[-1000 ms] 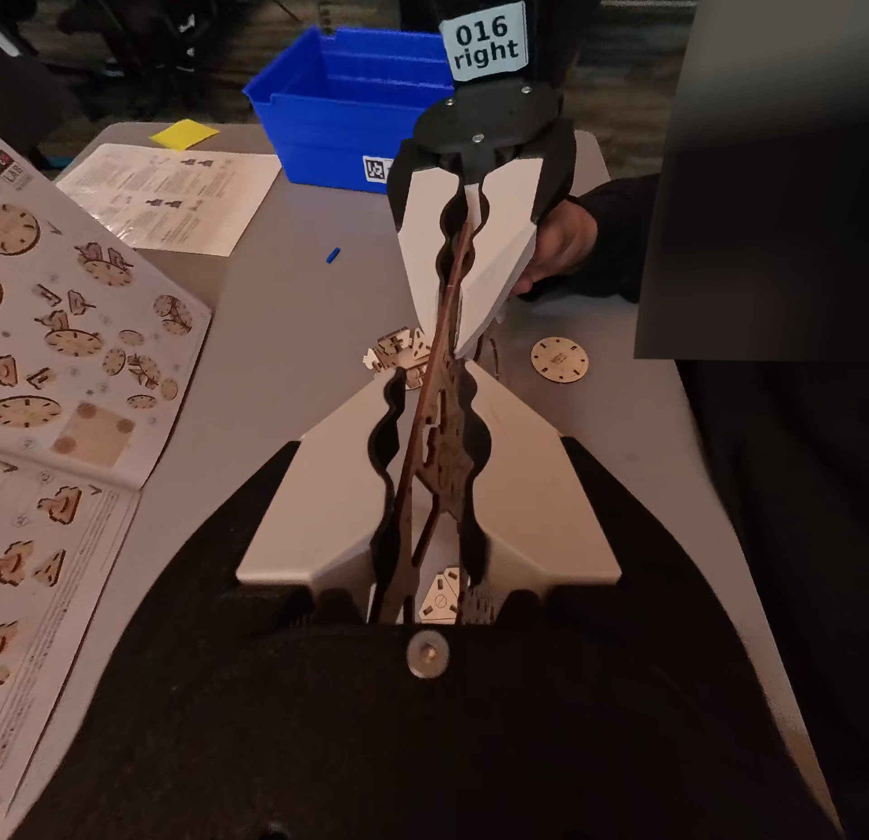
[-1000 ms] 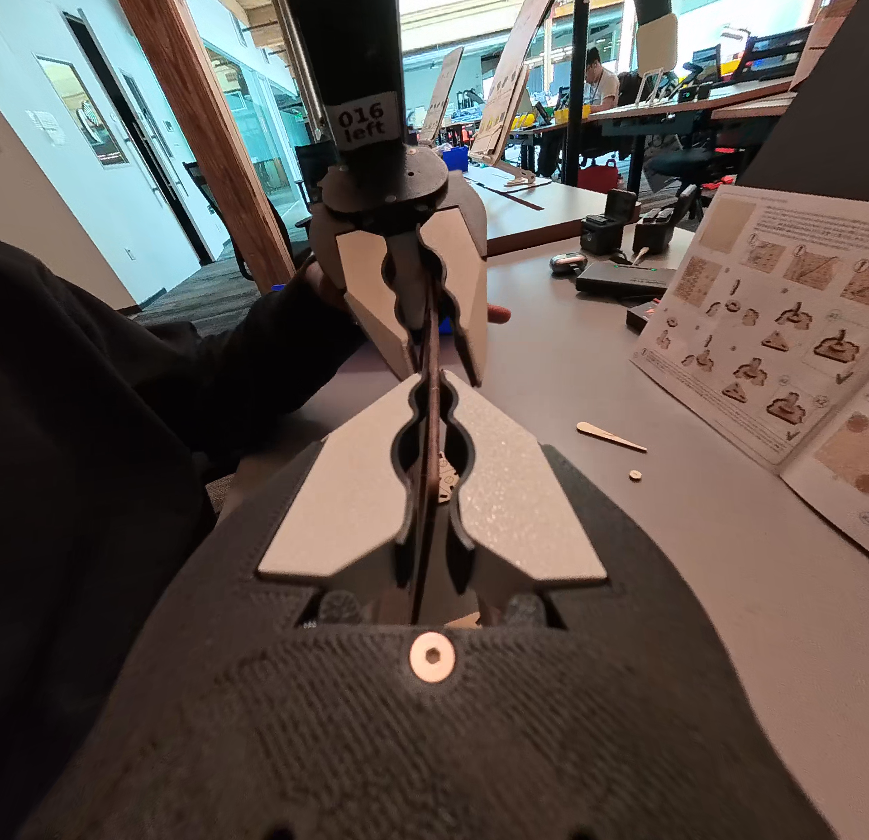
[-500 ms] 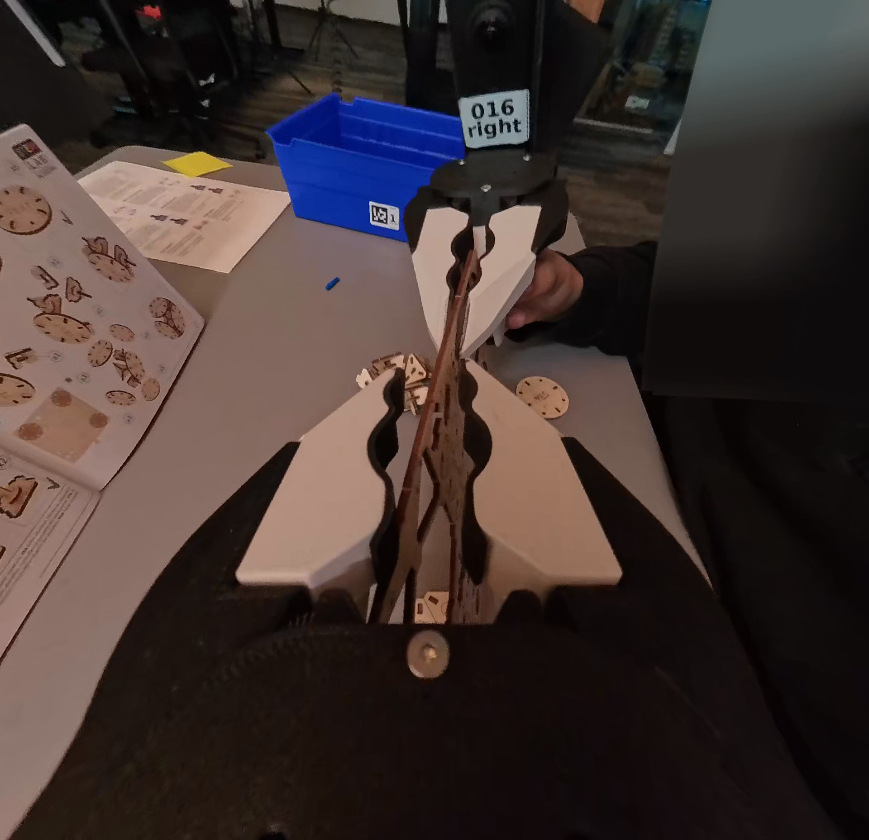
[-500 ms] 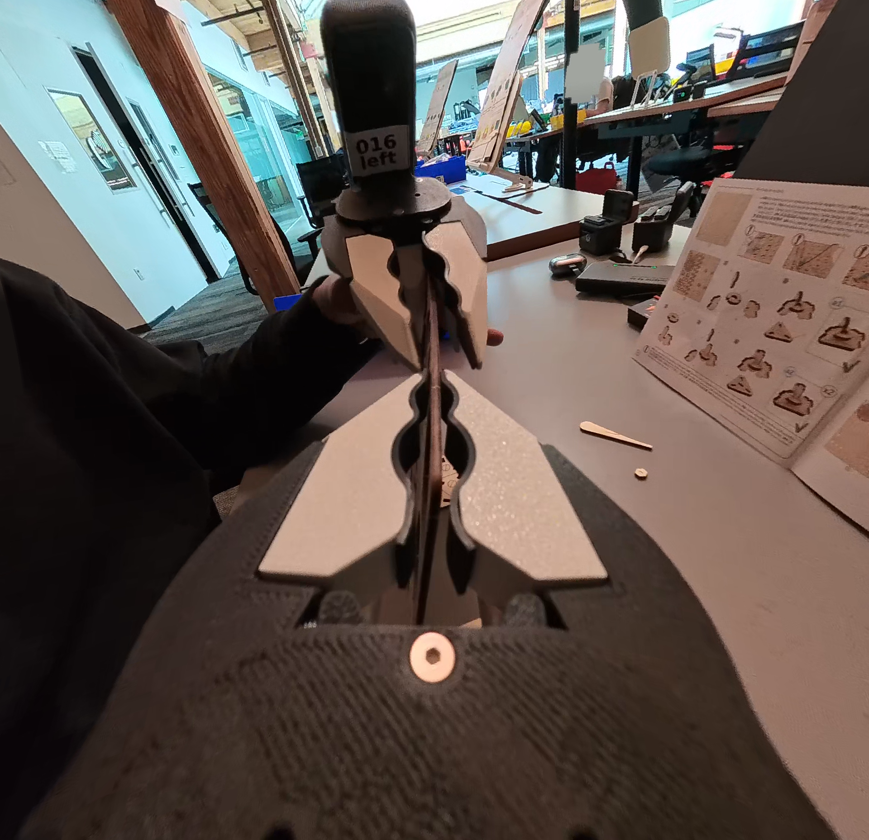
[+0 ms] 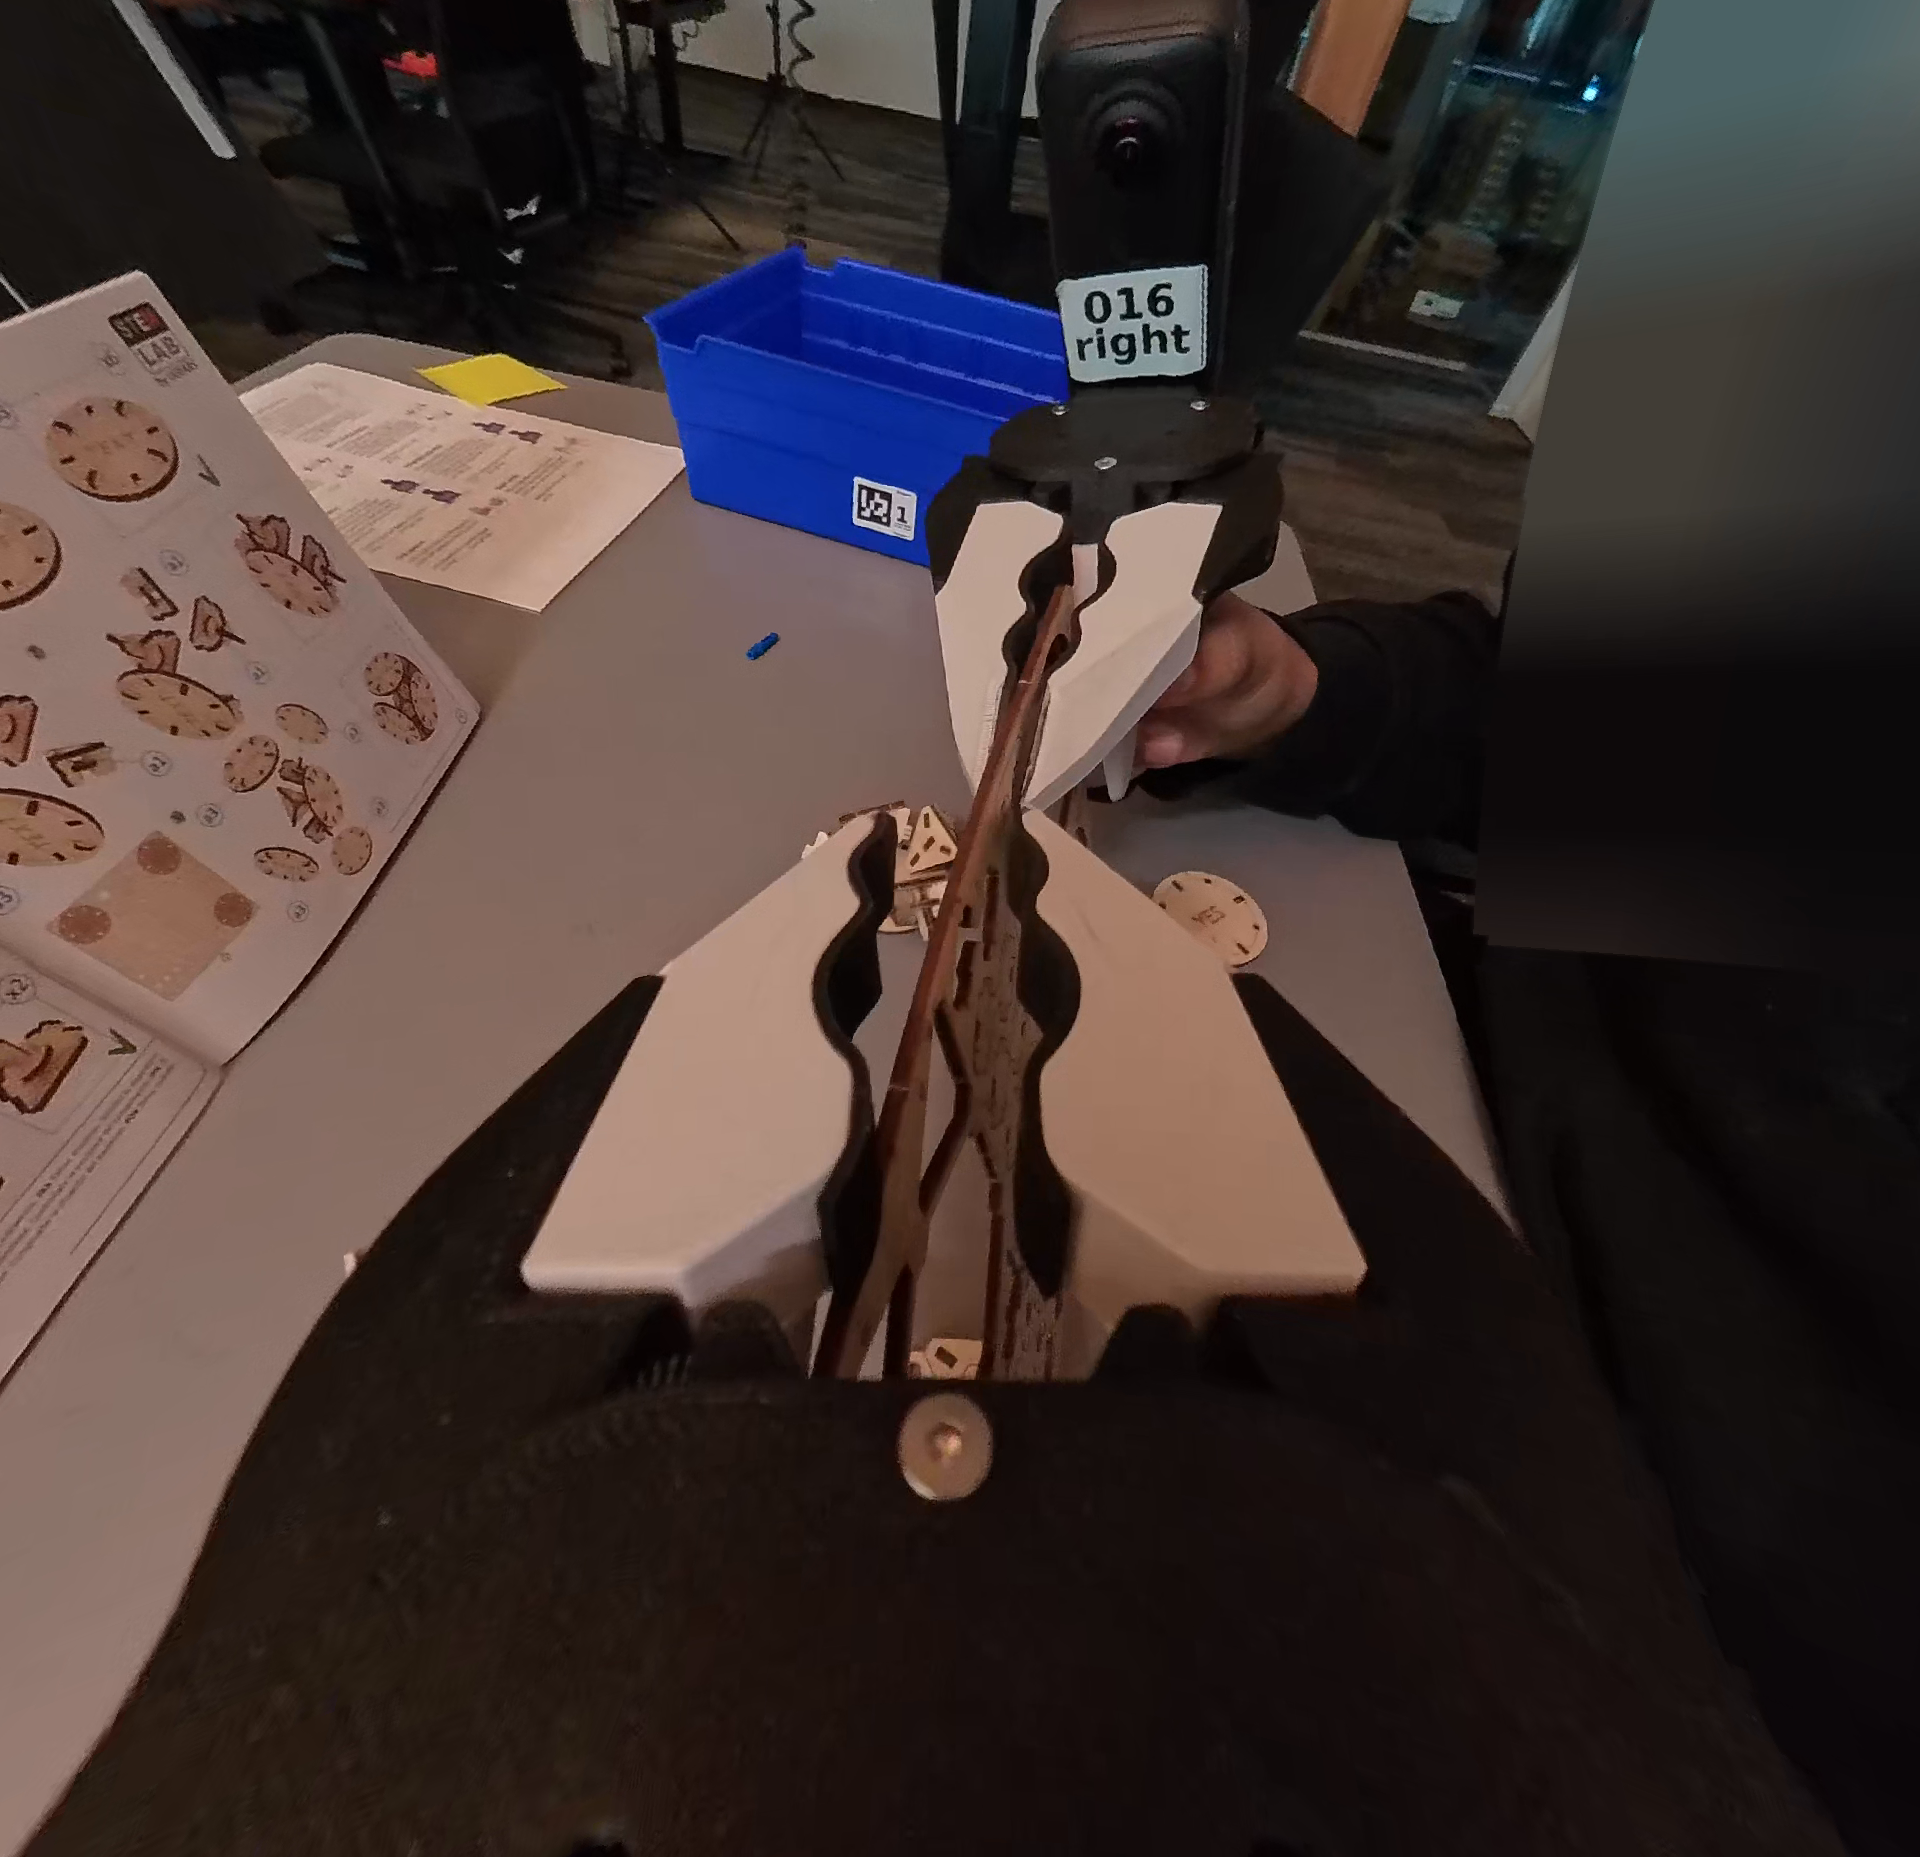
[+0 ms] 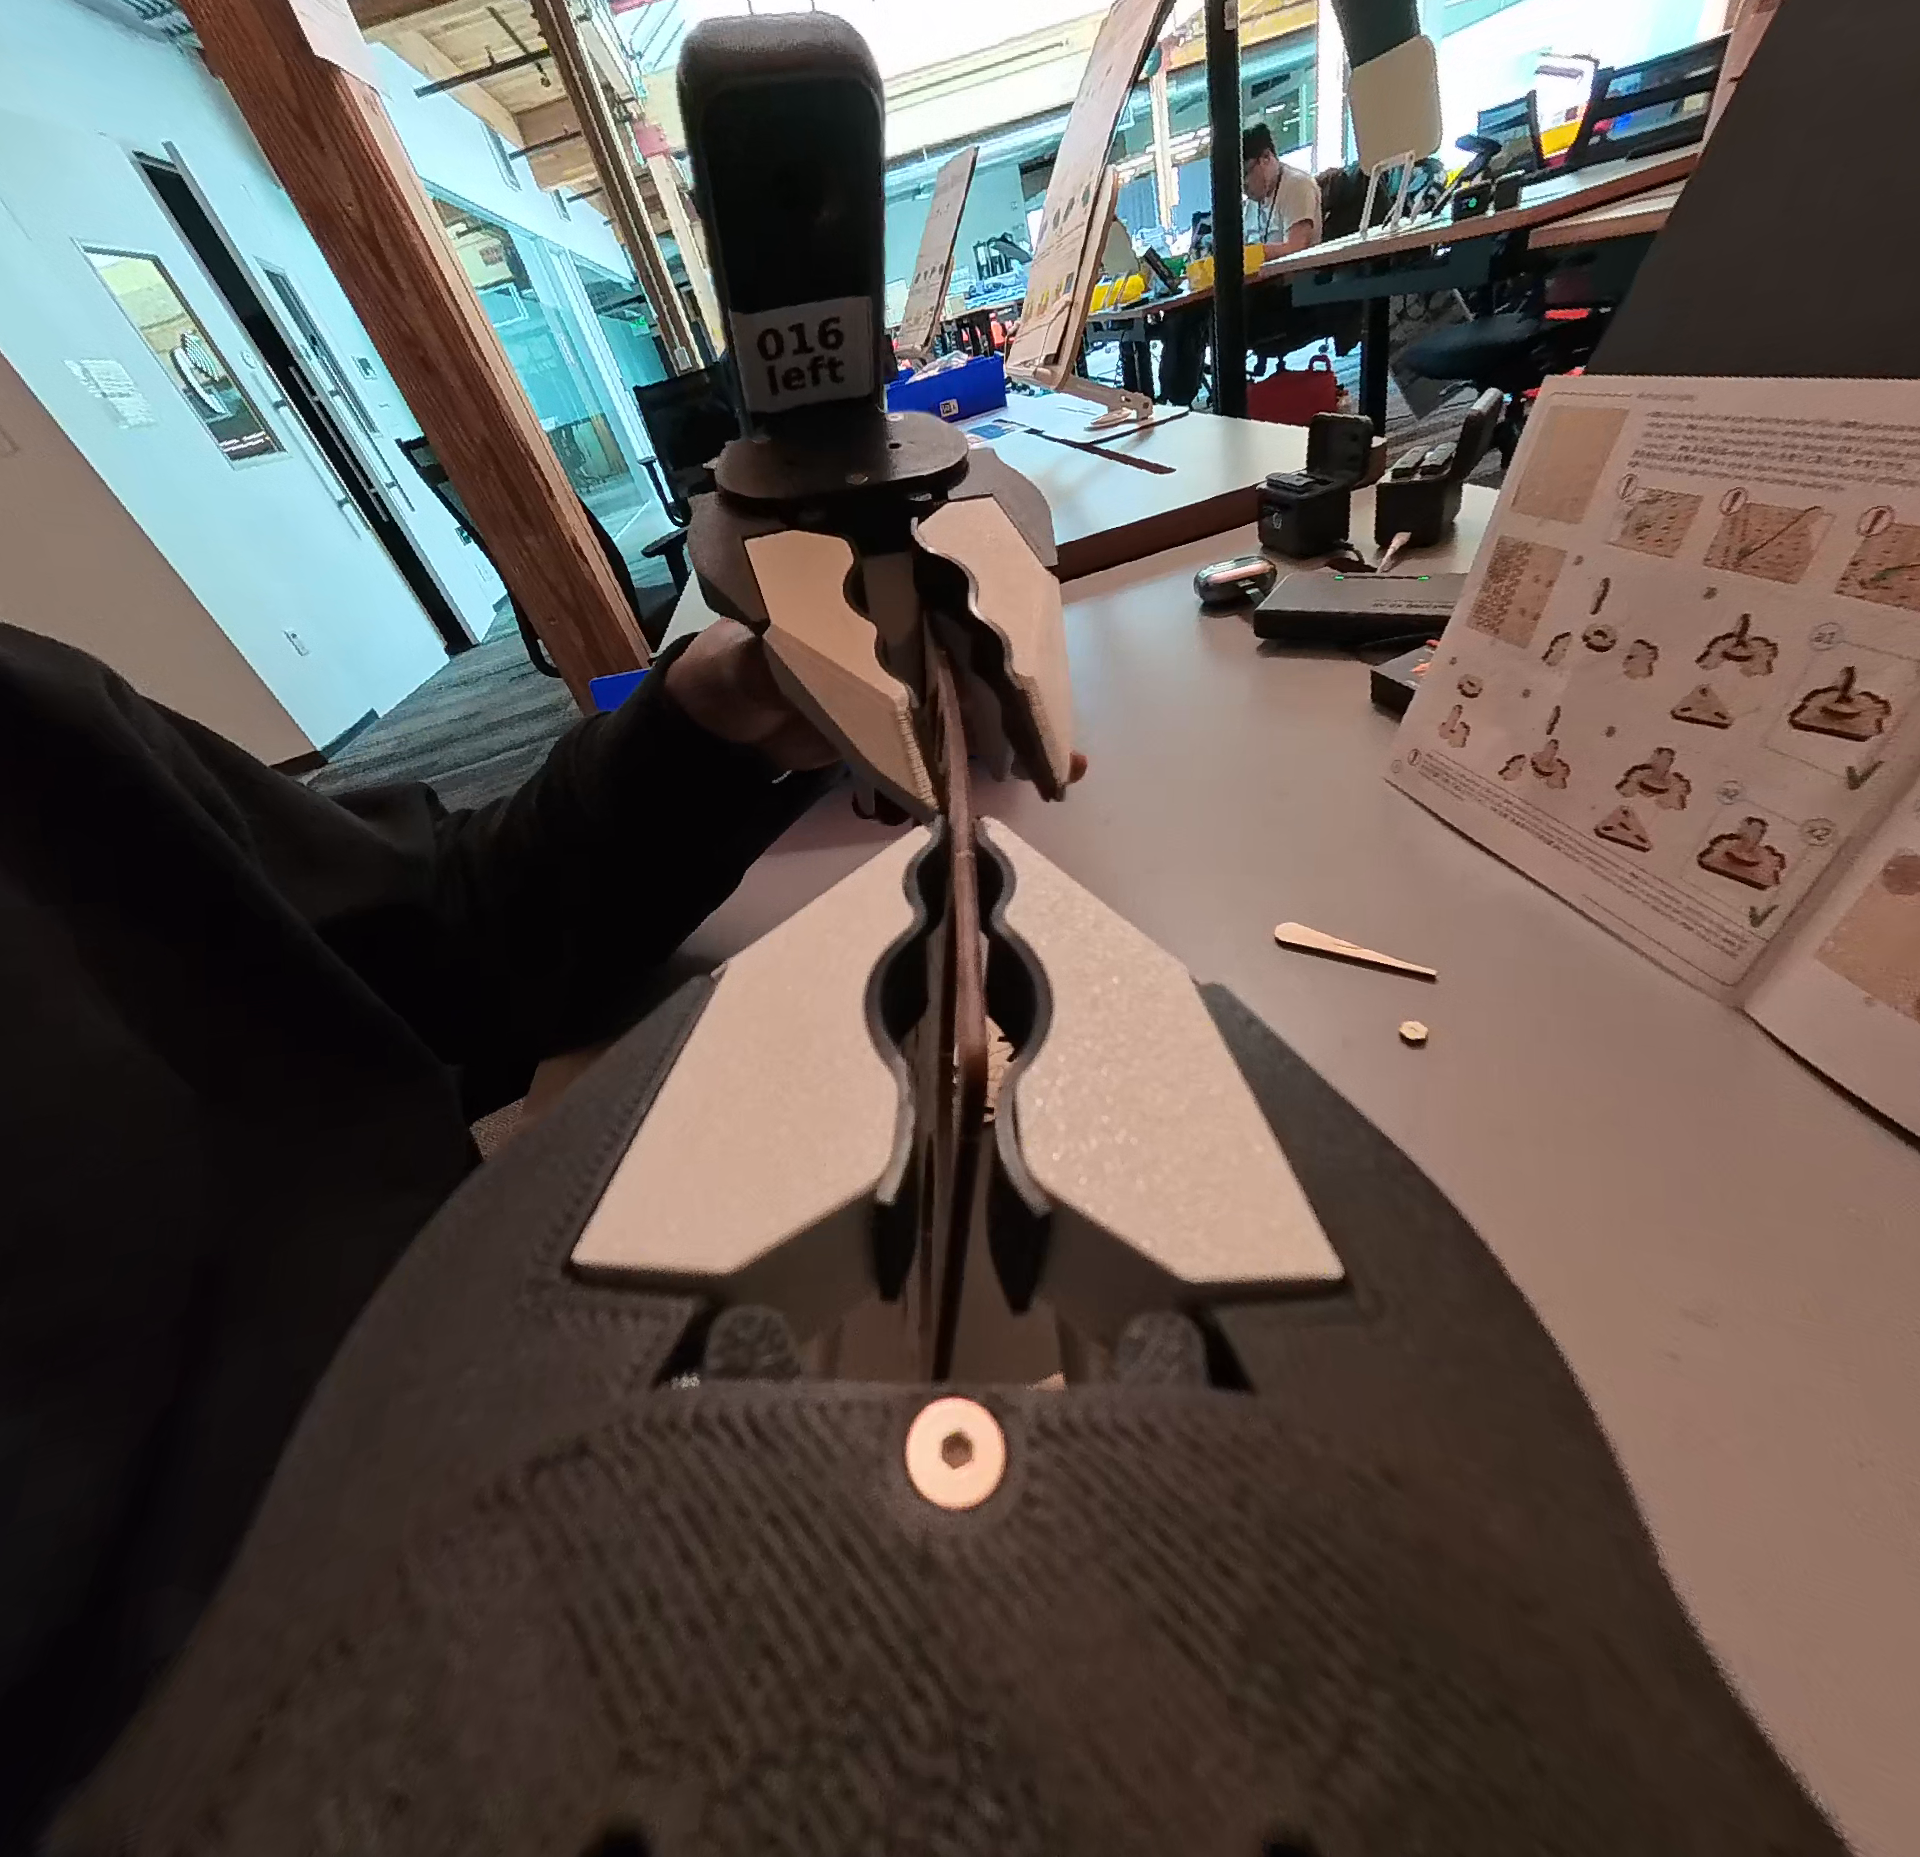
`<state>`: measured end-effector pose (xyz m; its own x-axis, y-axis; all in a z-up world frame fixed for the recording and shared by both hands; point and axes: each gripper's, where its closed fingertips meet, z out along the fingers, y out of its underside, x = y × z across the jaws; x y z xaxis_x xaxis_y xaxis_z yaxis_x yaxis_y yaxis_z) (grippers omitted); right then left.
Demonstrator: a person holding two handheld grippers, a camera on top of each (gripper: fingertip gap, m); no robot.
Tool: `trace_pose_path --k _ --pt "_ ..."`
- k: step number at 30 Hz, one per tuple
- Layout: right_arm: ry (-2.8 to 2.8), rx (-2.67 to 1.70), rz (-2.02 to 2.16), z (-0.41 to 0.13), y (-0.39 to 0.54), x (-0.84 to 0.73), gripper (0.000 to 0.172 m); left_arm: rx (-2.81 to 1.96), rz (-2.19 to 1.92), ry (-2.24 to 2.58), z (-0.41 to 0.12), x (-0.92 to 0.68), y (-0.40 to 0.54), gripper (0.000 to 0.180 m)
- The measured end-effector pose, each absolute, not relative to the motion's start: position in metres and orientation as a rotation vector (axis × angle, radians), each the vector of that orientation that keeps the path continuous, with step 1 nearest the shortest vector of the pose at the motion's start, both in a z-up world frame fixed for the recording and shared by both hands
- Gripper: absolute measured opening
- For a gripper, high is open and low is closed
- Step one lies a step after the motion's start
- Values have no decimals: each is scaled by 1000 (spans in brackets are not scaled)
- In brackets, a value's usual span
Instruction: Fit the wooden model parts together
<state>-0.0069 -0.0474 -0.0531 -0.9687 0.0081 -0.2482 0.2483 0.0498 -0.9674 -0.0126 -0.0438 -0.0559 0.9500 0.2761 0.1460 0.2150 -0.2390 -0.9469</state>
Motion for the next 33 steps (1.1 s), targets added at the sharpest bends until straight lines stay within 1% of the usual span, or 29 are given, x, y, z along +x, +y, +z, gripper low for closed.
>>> trace_pose_path --k 8,14,21,26,33 --pt "2137 278 -2034 -53 -48 -7 1 -1808 52 -366 -55 -12 -44 17" --pt "2133 281 -2030 -53 -48 -7 1 -1824 91 -352 -57 -14 -44 23" --pt "2147 314 -2037 -55 -48 -10 1 -1830 93 -370 -58 -16 -44 19" --pt "2147 331 -2033 -55 -48 -11 1 -1827 64 -392 -57 -14 -42 9" --pt "2197 335 -2044 -56 -47 -12 2 -1815 60 -422 -56 -15 -42 7"
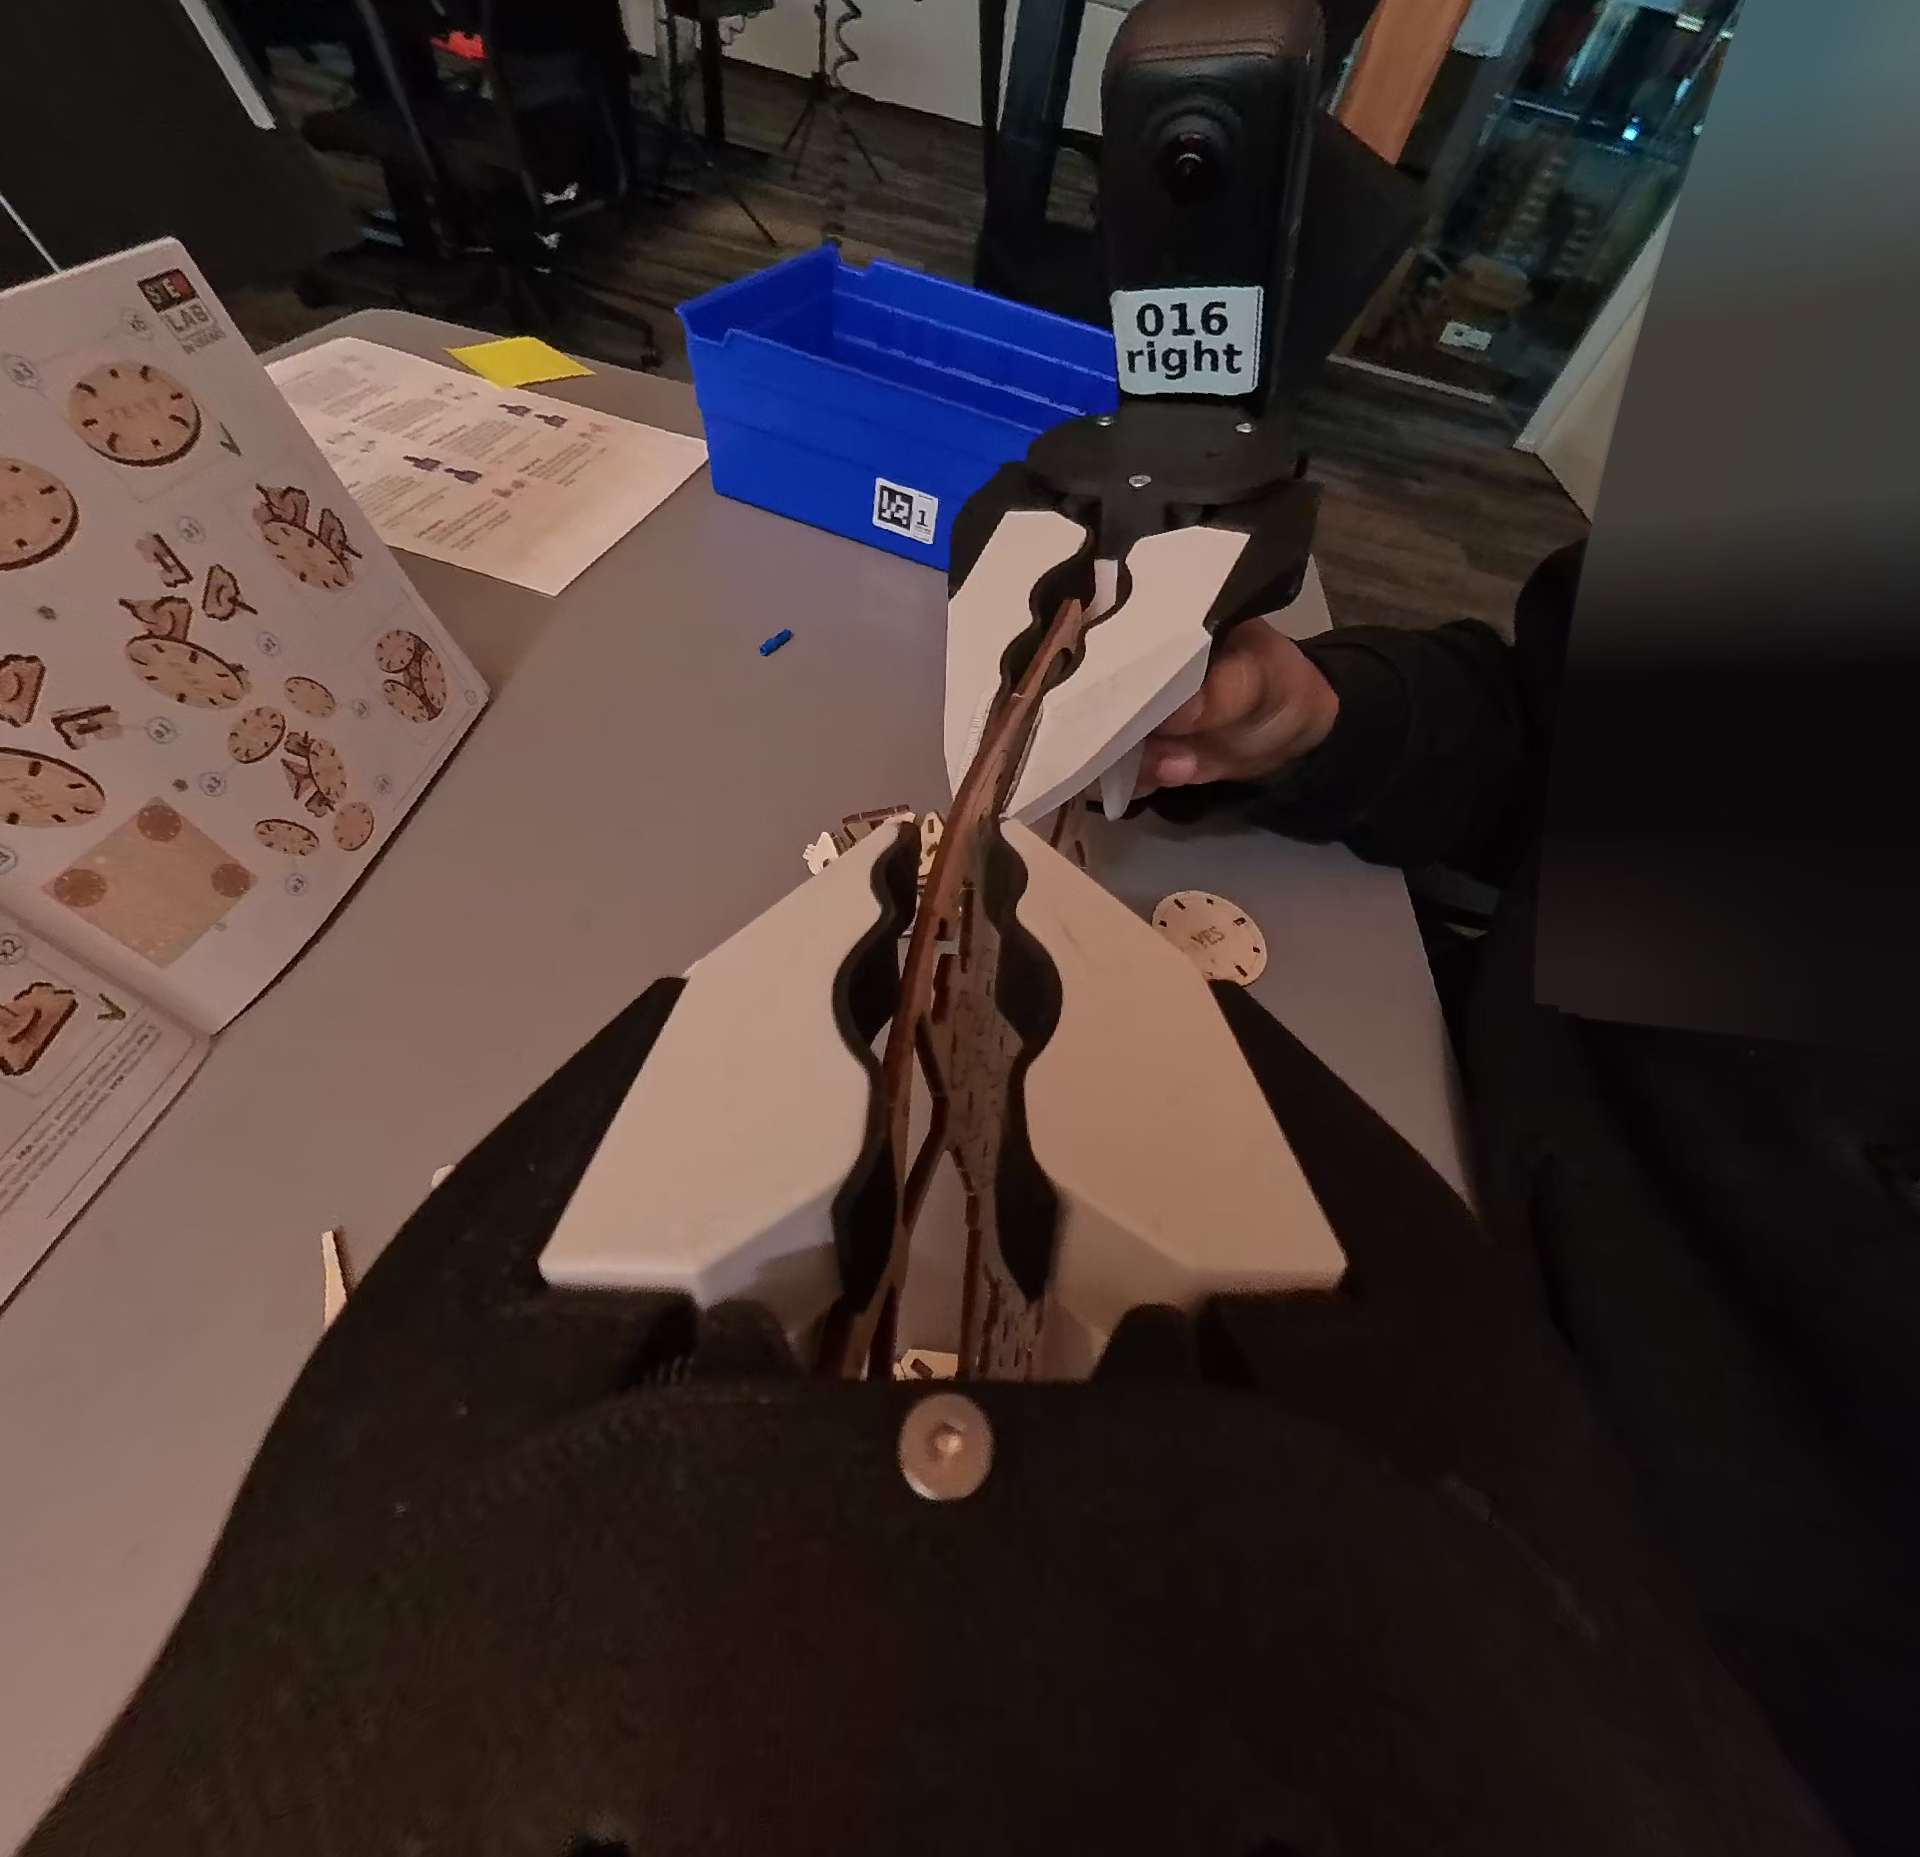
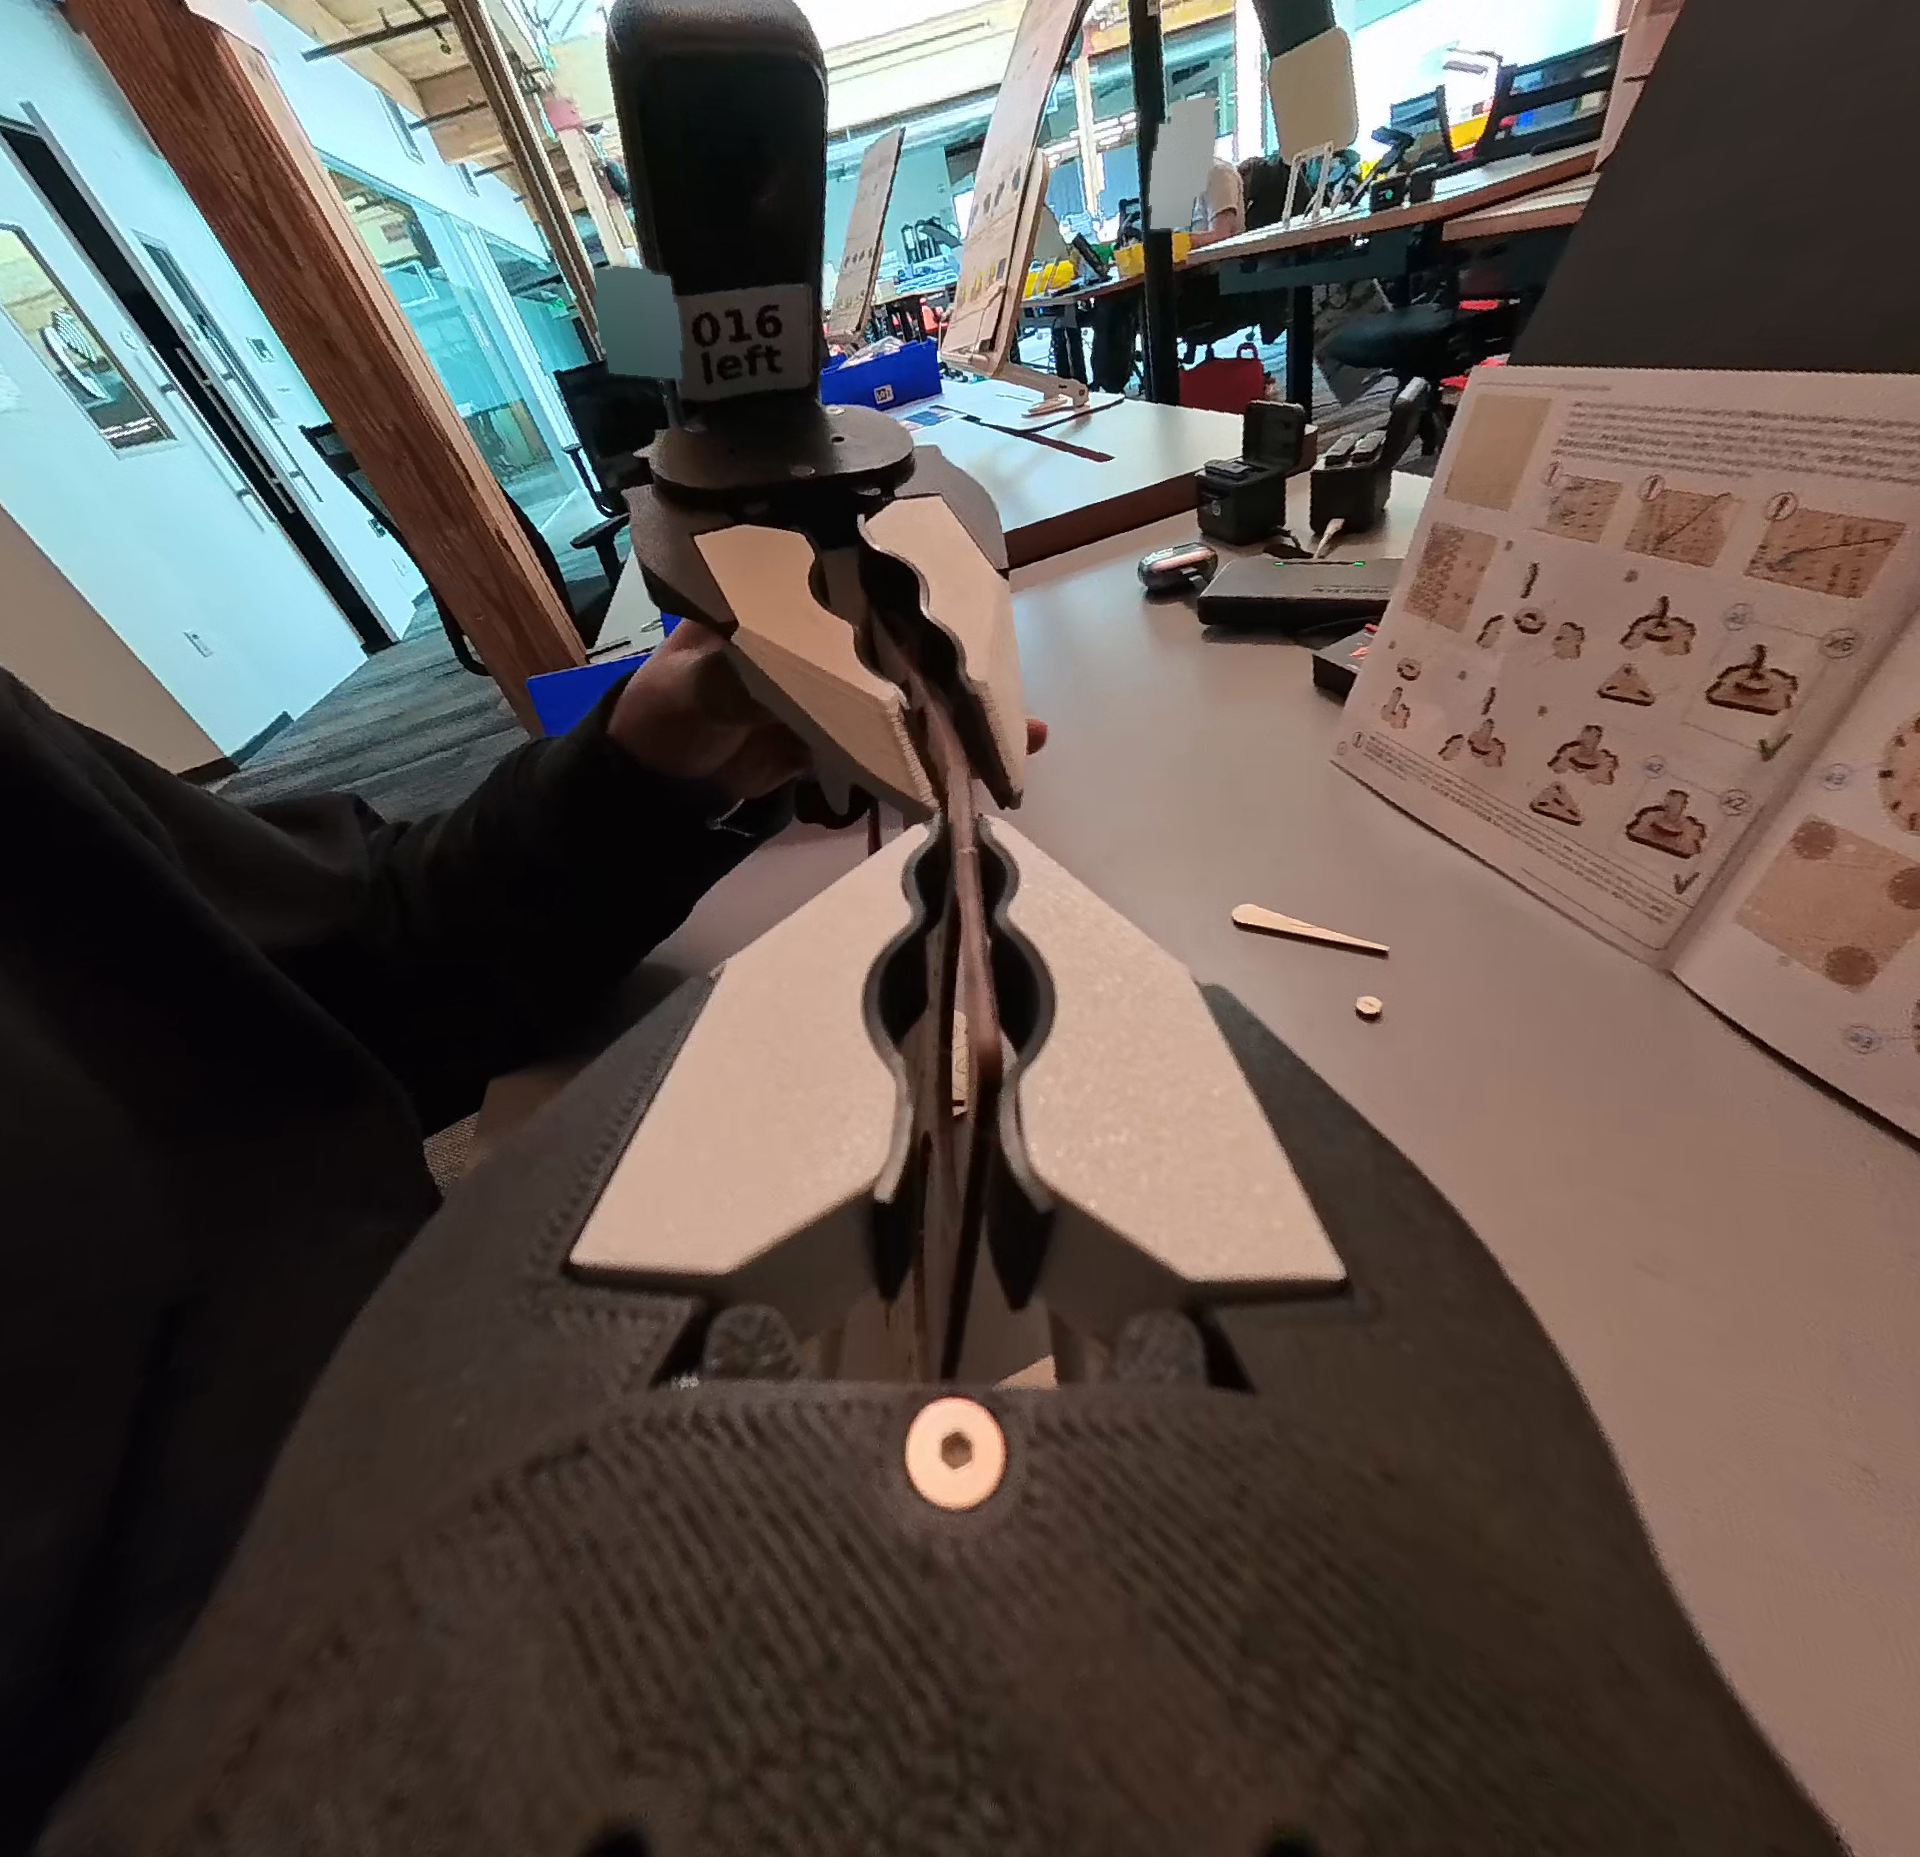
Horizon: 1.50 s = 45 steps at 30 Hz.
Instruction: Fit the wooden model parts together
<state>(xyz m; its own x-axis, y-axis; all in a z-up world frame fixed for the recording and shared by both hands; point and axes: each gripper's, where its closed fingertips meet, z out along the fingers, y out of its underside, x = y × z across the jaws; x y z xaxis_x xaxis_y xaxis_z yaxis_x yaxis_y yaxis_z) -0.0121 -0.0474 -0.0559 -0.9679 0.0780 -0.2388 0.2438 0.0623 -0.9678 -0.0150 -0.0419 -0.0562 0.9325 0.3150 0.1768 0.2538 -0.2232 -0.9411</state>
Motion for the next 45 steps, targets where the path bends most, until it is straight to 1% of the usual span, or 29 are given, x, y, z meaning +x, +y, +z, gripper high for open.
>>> trace_pose_path --k 4,12,18,28,29,30,36,39,40,44,45 --pt "2230 342 -2052 -57 -47 -14 2 -1806 82 -444 -56 -17 -41 4" --pt "2153 325 -2024 -55 -47 -11 1 -1801 54 -415 -55 -12 -40 5" --pt "2030 338 -1991 -55 -46 -11 0 -1792 106 -412 -55 -15 -41 15" --pt "2053 338 -2009 -55 -47 -12 1 -1731 46 -400 -49 -12 -43 20" --pt "2064 341 -2012 -56 -47 -13 1 -1738 58 -404 -51 -13 -45 18" --pt "2073 348 -2014 -56 -46 -14 1 -1752 81 -404 -54 -15 -48 11" --pt "2047 372 -2000 -60 -45 -18 4 -1770 97 -388 -60 -15 -50 9" --pt "2086 370 -1932 -68 -45 -18 19 -1778 116 -401 -61 -17 -52 6" --pt "2101 365 -1900 -71 -46 -17 21 -1781 119 -404 -62 -18 -53 6" --pt "2187 341 -1771 -89 -48 -13 19 -1779 113 -410 -63 -18 -54 5" --pt "2212 333 -1758 -93 -48 -13 16 -1787 109 -413 -64 -18 -55 6"
